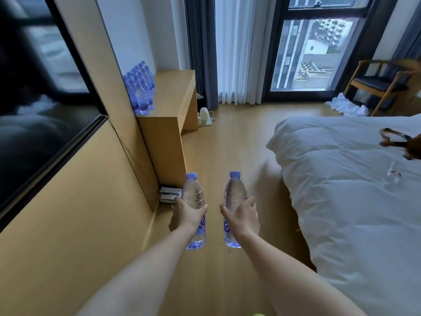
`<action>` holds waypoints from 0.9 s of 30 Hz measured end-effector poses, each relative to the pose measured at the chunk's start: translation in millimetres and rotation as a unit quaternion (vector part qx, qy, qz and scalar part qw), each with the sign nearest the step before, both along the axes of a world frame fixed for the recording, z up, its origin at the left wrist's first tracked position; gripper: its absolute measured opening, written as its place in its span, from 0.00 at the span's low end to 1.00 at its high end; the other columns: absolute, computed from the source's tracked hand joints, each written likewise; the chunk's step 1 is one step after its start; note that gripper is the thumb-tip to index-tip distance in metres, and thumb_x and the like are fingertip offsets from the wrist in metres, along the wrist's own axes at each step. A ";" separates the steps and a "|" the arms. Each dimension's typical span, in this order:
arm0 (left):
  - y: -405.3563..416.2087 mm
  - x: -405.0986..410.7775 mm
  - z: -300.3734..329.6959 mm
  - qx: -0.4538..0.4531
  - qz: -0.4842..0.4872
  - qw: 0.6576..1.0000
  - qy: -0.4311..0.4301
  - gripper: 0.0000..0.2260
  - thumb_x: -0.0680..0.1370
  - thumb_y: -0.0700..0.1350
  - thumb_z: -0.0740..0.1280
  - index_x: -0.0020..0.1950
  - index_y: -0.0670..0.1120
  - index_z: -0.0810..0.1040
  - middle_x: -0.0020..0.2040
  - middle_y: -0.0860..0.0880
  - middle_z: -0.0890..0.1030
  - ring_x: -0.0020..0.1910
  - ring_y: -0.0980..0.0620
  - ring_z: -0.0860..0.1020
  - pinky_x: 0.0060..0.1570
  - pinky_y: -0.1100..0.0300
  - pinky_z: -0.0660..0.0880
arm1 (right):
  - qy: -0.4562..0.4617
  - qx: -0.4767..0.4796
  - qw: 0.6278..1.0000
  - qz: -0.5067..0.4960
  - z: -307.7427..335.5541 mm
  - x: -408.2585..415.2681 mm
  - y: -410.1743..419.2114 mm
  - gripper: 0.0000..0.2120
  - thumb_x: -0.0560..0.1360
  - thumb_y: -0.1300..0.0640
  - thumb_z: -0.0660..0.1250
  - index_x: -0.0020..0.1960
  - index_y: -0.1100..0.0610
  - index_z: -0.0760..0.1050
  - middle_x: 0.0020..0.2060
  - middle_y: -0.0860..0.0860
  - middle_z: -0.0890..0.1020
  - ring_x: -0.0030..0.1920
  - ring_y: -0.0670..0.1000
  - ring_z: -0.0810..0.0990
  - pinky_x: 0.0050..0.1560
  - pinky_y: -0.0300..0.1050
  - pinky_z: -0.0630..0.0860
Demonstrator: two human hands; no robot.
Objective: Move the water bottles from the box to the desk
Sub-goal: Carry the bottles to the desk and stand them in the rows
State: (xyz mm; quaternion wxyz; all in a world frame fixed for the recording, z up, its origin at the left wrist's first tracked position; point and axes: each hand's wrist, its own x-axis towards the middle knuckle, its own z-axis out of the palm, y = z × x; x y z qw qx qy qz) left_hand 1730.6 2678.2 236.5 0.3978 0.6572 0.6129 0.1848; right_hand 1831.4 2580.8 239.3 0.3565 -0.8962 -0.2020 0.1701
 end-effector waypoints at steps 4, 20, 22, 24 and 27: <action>60.8 55.3 -8.3 -0.039 0.029 0.998 -0.045 0.32 0.68 0.53 0.76 0.61 0.44 0.62 0.59 0.42 0.75 0.56 0.40 0.77 0.57 0.44 0.75 | 0.013 0.003 1.000 0.000 -10.3 59.5 64.4 0.34 0.69 0.39 0.71 0.60 0.60 0.62 0.60 0.57 0.74 0.59 0.60 0.76 0.51 0.51 0.74; 306.8 286.7 6.9 -0.033 0.137 0.990 -0.020 0.29 0.66 0.59 0.76 0.51 0.47 0.62 0.52 0.44 0.78 0.49 0.42 0.79 0.50 0.46 0.78 | 0.022 0.006 0.988 0.152 -2.2 308.1 346.9 0.32 0.69 0.38 0.71 0.59 0.58 0.62 0.59 0.54 0.74 0.59 0.58 0.76 0.54 0.52 0.76; 338.2 305.0 9.6 -0.024 0.146 0.989 -0.017 0.29 0.66 0.60 0.75 0.52 0.47 0.62 0.52 0.44 0.77 0.49 0.42 0.79 0.50 0.47 0.78 | 0.015 0.008 0.986 0.168 1.3 327.1 380.1 0.32 0.69 0.38 0.71 0.58 0.58 0.62 0.58 0.53 0.74 0.58 0.58 0.76 0.53 0.52 0.76; 372.6 321.5 11.1 -0.019 0.153 0.988 -0.022 0.28 0.67 0.59 0.74 0.53 0.46 0.62 0.52 0.44 0.77 0.48 0.43 0.79 0.47 0.49 0.78 | 0.008 0.013 0.983 0.181 1.6 345.4 415.6 0.31 0.69 0.37 0.71 0.56 0.57 0.62 0.57 0.52 0.73 0.58 0.57 0.76 0.52 0.52 0.76; 428.9 343.1 12.9 -0.005 0.155 0.988 -0.017 0.27 0.69 0.59 0.73 0.53 0.47 0.62 0.52 0.45 0.77 0.43 0.46 0.76 0.34 0.58 0.70 | 0.002 0.027 0.981 0.193 -1.8 371.0 474.5 0.29 0.69 0.37 0.71 0.53 0.55 0.61 0.56 0.52 0.73 0.57 0.57 0.76 0.51 0.52 0.76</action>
